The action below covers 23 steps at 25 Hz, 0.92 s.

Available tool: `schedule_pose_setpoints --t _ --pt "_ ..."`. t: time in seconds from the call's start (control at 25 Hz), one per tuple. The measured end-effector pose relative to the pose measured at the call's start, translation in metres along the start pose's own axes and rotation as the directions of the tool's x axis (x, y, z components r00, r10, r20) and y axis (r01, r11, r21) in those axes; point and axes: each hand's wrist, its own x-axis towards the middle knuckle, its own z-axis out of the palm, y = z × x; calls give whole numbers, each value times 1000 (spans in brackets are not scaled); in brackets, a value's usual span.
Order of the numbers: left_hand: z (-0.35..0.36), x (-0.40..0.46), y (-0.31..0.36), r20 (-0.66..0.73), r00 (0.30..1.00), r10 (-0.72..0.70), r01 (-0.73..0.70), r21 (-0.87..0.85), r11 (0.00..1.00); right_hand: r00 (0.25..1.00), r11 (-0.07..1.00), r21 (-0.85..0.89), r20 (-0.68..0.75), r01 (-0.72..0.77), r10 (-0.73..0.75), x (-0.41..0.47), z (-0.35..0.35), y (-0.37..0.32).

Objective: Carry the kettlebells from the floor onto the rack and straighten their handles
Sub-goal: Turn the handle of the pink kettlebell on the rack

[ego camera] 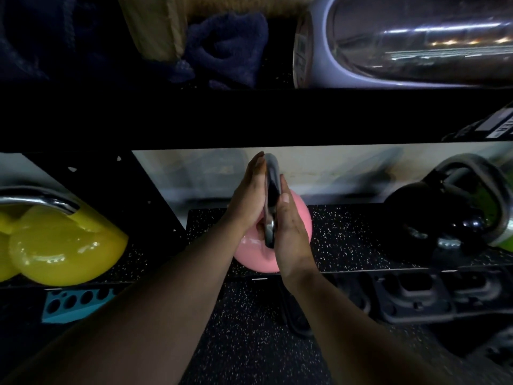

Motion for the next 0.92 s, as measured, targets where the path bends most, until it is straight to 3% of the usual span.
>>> schedule_pose_setpoints --t 0.32,0.6,0.68,0.76,0.84,0.92 --pt "0 -5 5 -9 1000 4 -3 26 1000 999 999 -48 32 17 -15 -3 -1 -2" --pt "-6 -8 14 7 1000 2 -4 242 970 999 973 -228 34 -30 39 -8 -8 -15" --pt "-16 -15 15 -1 998 61 -58 334 941 998 954 -294 20 -54 63 -7 -16 -26" --pt "-39 -38 7 -6 992 125 -110 436 893 1000 900 -436 0 5 -6 -10 -28 -43" --pt "-71 -69 -7 -31 990 137 -100 522 847 984 752 -646 -9 130 -177 -14 -37 -53" --pt "-105 -102 -16 -113 982 149 -61 558 828 946 619 -743 55 253 -321 -22 -38 -59"
